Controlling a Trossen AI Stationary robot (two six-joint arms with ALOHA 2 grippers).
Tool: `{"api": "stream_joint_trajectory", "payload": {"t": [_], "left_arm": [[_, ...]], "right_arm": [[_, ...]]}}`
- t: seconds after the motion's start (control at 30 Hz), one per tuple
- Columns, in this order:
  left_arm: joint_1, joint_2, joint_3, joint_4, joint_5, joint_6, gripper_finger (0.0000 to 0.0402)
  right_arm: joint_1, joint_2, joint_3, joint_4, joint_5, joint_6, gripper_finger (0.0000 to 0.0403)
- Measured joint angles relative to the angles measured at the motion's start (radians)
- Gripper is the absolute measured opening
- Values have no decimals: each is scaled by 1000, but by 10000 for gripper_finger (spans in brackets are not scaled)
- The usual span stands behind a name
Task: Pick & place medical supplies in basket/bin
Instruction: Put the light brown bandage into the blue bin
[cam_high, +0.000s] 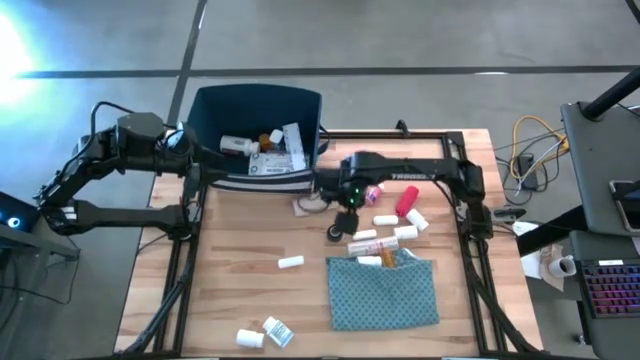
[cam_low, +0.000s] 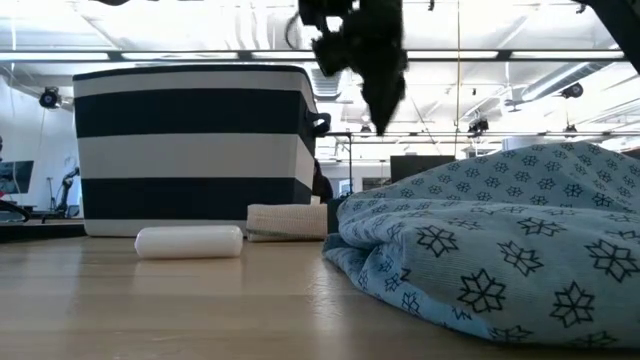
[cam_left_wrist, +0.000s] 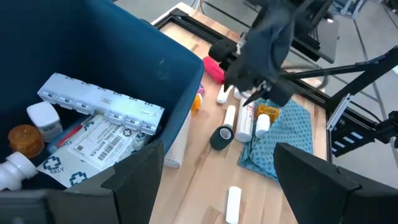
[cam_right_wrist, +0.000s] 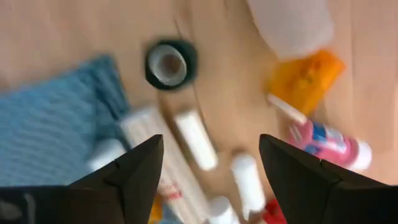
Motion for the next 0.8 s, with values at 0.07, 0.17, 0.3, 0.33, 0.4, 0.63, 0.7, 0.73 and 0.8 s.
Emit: {"api": "stream_joint_trajectory", "payload": {"t": [0.07,0.17,0.3,0.33,0.4,0.63,0.7,0.73,0.8], "left_arm": [[0,0,0,0,0,0,281],[0,0,0,0,0,16,281],[0,0,0,0,2,54,281],[0,0,0,0,3,66,281],[0,0,0,0,3,91,281],[0,1,0,0,3,174,281],[0,1,0,1,3,192,281],[0,1,0,1,3,199,281],[0,2,0,1,4,203,281]], "right_arm": [[14,-11,-65,7,47,19,254],[44,-42,-157,37,87,76,249],[88,-99,-267,120,87,187,246],[98,-114,-291,142,87,225,246],[115,-139,-329,175,90,301,246],[162,-167,-382,171,63,582,245],[175,-165,-380,178,63,623,244],[183,-165,-378,187,63,634,244],[203,-164,-378,220,74,652,244]]}}
